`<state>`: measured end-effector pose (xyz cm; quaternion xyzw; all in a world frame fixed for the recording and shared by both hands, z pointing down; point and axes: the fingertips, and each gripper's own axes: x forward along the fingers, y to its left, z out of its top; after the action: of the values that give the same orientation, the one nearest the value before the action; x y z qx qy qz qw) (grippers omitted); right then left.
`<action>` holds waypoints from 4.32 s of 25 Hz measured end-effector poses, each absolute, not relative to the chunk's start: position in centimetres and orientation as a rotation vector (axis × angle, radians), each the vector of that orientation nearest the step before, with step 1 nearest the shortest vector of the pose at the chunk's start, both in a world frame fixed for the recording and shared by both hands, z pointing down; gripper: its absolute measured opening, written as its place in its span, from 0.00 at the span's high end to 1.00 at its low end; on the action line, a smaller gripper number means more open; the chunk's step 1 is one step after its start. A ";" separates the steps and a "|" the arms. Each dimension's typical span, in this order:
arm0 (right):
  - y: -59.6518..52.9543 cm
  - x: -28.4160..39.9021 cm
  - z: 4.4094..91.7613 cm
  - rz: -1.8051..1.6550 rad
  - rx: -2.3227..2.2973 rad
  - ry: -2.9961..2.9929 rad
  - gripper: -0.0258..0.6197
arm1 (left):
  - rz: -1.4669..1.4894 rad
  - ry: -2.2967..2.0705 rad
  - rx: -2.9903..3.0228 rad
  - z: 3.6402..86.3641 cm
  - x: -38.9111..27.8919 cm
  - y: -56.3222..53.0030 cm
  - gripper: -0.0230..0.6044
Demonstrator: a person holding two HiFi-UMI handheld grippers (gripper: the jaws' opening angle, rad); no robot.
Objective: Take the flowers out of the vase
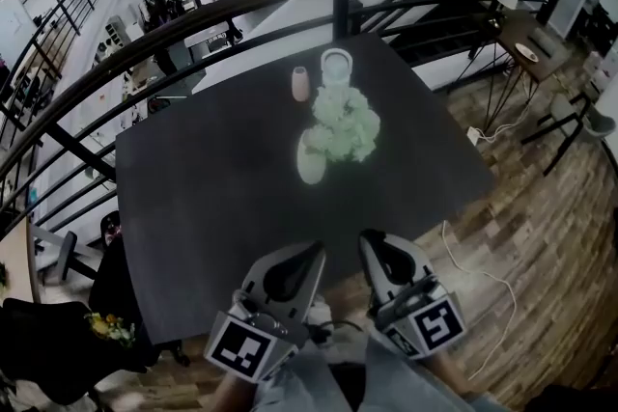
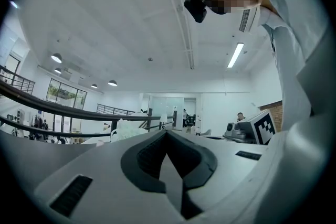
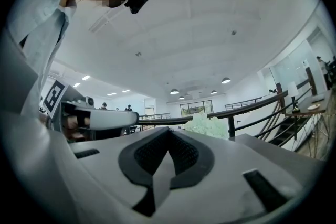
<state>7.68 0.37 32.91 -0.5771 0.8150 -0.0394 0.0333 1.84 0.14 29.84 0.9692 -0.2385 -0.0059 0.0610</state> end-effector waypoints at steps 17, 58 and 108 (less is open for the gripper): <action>-6.2 7.9 35.6 -0.123 -1.913 2.470 0.96 | -0.043 -0.686 2.924 31.0 0.1 -6.2 0.97; -18.6 11.1 46.3 -0.354 -1.523 2.808 0.44 | 0.002 -1.162 2.711 32.4 1.8 -11.9 0.97; -21.6 9.5 39.7 -0.198 -1.158 2.815 0.45 | 0.018 -1.306 2.653 32.8 3.8 -13.2 0.96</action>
<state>9.50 -21.65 39.70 -0.3791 0.9219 -0.0648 0.0457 3.84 -13.18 32.79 0.8934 -0.4397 0.0059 0.0923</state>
